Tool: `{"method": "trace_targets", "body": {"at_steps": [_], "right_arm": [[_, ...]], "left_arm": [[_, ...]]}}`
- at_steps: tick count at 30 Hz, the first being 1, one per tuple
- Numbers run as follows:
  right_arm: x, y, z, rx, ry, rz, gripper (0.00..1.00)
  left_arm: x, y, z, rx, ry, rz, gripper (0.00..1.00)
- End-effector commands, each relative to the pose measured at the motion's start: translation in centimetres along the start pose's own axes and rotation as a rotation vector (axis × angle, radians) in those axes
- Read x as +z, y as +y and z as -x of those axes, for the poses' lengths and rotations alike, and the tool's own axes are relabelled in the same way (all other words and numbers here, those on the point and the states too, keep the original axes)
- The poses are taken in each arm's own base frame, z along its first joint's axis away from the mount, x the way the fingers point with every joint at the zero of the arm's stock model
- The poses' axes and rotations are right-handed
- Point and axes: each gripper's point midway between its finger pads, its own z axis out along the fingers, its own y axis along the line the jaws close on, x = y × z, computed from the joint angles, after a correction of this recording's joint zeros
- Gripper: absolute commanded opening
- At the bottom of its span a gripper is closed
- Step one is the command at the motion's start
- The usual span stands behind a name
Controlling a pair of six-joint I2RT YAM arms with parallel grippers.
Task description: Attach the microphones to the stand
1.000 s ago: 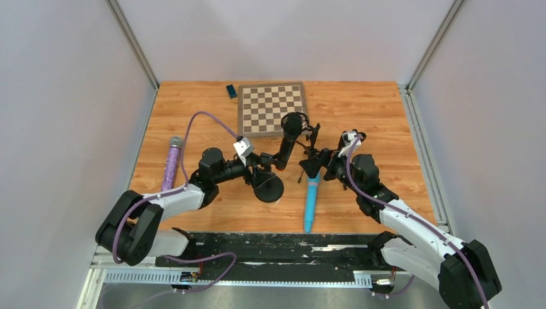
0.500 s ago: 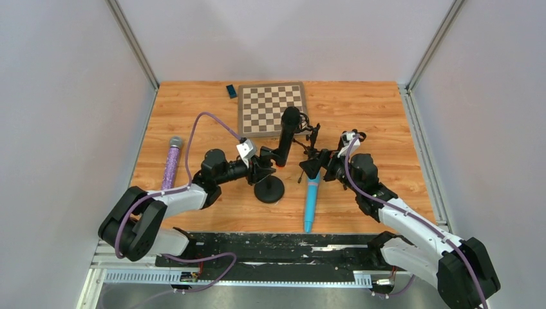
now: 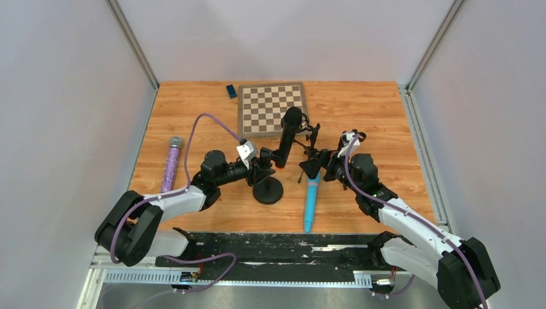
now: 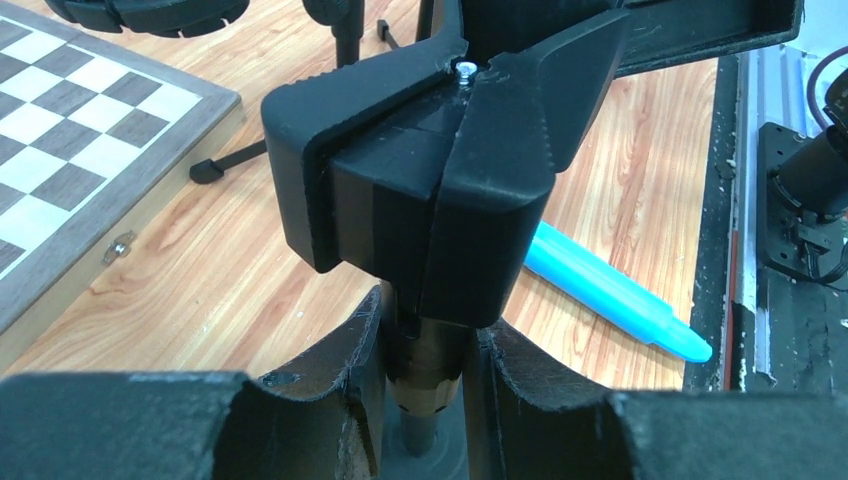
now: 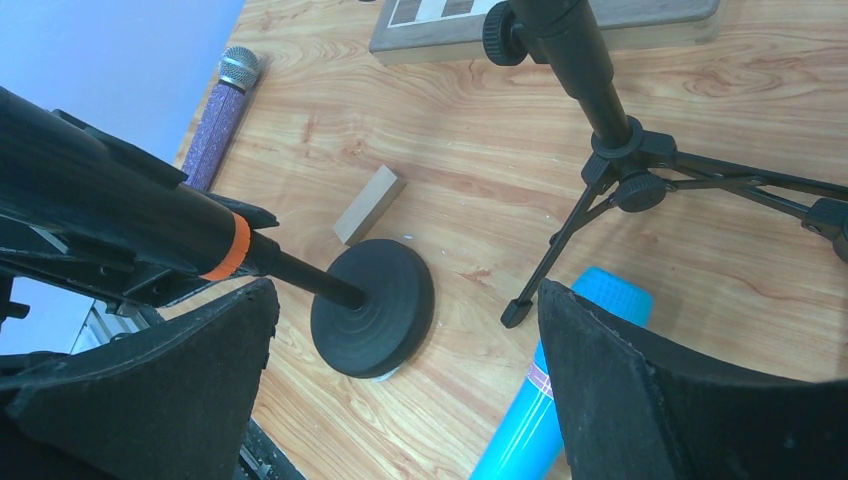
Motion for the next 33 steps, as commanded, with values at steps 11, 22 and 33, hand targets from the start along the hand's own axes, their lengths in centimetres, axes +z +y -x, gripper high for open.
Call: {"method": "trace_targets", "body": {"at_steps": [11, 22, 33], "right_arm": [[-0.4, 0.0, 0.7, -0.016, -0.028, 0.006, 1.00], [-0.5, -0.2, 0.9, -0.017, -0.032, 0.001, 1.00], [-0.4, -0.4, 0.8, -0.018, -0.028, -0.003, 1.00]], "left_arm": [[-0.5, 1.3, 14.1, 0.277, -0.266, 0.121, 0.00], [-3.0, 5.2, 16.9, 0.389, -0.249, 0.375, 0.00], [-4.7, 8.9, 15.0, 0.318, -0.201, 0.484, 0.00]]}}
